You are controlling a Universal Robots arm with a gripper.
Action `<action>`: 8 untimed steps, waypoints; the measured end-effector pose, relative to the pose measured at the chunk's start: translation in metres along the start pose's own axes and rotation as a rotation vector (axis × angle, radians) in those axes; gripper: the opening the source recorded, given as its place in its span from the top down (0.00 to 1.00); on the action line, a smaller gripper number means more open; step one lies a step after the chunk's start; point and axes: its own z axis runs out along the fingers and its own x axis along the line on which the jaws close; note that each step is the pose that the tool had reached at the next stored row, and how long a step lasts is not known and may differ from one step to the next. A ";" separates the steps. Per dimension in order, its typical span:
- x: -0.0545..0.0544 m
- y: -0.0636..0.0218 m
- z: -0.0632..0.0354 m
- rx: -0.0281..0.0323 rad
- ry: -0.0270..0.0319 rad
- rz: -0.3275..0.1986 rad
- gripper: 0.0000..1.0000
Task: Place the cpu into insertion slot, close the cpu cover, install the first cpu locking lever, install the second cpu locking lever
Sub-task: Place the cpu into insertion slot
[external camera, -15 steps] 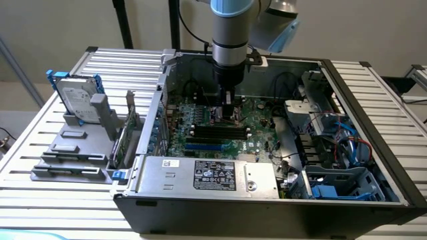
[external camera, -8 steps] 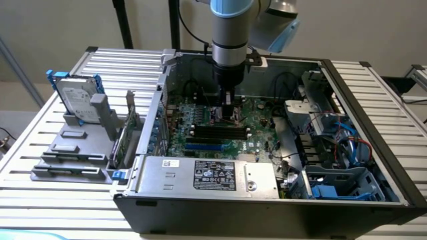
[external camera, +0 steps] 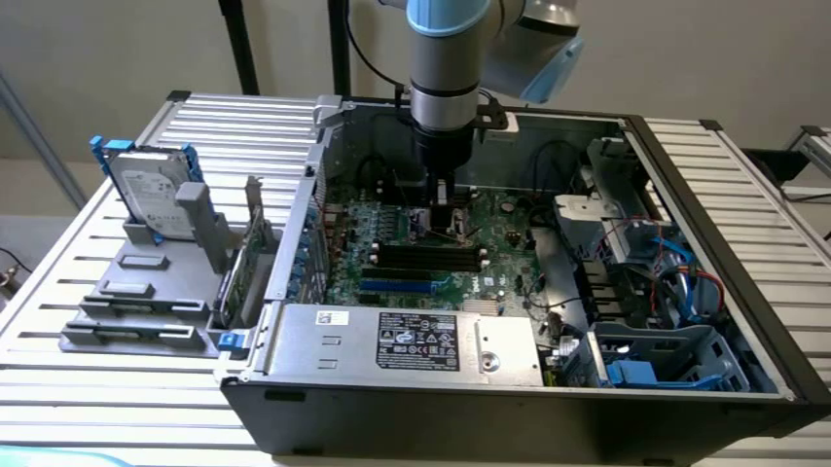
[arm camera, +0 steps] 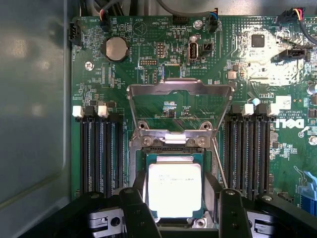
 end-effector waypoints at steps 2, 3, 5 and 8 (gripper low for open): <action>0.000 -0.0002 0.0006 -0.0007 -0.0006 0.002 0.46; 0.000 -0.0002 0.0009 -0.0011 -0.0011 0.002 0.46; 0.000 -0.0003 0.0015 -0.0017 -0.0024 0.004 0.46; 0.000 -0.0004 0.0022 -0.0024 -0.0045 0.005 0.46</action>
